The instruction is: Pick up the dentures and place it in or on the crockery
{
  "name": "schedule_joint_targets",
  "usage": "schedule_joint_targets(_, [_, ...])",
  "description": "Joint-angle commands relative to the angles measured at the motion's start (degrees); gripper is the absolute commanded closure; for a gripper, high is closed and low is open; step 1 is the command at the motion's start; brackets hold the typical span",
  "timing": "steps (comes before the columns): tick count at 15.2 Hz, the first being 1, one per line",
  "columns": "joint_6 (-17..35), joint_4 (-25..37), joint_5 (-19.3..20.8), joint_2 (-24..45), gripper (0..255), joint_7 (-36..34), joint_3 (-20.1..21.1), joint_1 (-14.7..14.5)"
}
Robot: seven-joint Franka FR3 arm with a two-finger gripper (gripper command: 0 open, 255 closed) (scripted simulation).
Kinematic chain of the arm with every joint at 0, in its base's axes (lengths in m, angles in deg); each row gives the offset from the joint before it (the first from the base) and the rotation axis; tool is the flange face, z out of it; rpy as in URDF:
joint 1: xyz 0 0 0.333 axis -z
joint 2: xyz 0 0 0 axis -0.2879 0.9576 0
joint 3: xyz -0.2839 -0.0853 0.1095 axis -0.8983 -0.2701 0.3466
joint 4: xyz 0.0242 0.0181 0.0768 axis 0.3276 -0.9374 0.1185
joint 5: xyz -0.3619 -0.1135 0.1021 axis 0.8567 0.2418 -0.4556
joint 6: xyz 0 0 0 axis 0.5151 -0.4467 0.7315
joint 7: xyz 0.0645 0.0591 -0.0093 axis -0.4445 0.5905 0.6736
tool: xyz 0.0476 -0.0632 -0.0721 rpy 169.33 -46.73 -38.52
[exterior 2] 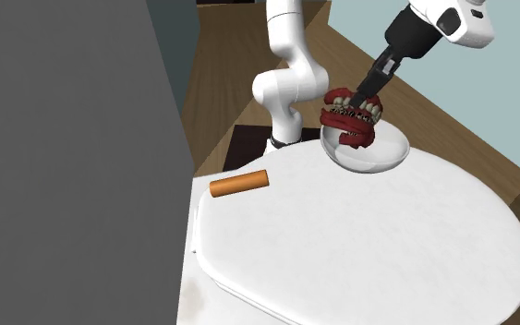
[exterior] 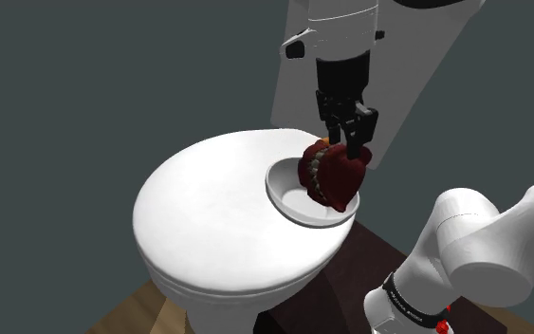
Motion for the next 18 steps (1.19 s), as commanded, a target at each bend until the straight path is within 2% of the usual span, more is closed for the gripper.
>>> schedule_joint_targets(1, [0.0,-0.1,0.0,0.0,255,0.0,0.0,0.0])
schedule_joint_targets(3, [0.0,-0.1,0.0,0.0,255,0.0,0.0,0.0])
schedule_joint_targets(4, [0.0,-0.1,0.0,0.0,0,0.0,0.0,0.0])
schedule_joint_targets(9, [0.0,-0.1,0.0,0.0,0,0.0,0.0,0.0])
schedule_joint_targets(13, [-6.1,10.8,0.2,4.8,0,-0.6,1.0,0.4])
schedule_joint_targets(18, [-6.1,10.8,0.2,4.8,0,-0.6,1.0,0.4])
